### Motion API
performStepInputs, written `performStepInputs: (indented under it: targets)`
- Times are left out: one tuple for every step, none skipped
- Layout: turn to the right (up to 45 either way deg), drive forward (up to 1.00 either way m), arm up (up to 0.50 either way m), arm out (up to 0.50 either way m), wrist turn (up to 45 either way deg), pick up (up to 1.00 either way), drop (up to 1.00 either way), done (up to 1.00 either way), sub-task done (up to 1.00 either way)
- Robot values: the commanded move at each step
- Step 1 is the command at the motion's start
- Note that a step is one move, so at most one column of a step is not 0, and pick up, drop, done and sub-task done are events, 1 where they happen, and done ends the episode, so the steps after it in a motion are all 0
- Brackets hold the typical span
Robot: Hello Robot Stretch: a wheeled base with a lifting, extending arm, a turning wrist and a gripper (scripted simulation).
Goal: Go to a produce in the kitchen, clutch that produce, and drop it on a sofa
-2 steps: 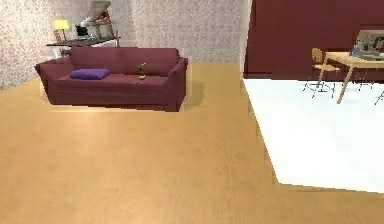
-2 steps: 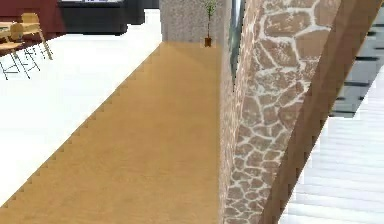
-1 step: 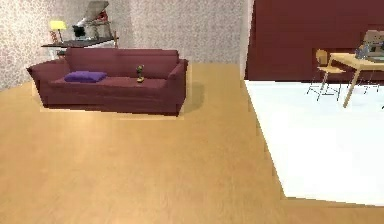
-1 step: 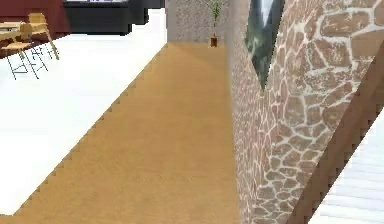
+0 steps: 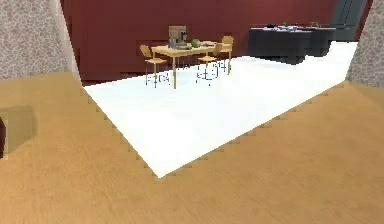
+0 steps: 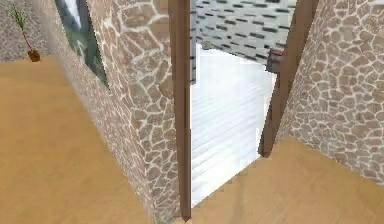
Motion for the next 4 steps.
performStepInputs:
  targets:
    - [0.0, 1.00, 0.00, 0.00, 0.0, 0.00, 0.00, 0.00, 0.00]
    - [0.0, 1.00, 0.00, 0.00, 0.0, 0.00, 0.00, 0.00, 0.00]
    - [0.0, 1.00, 0.00, 0.00, 0.0, 0.00, 0.00, 0.00, 0.00]
    - [0.0, 0.45, 0.00, 0.00, 0.0, 0.00, 0.00, 0.00, 0.00]
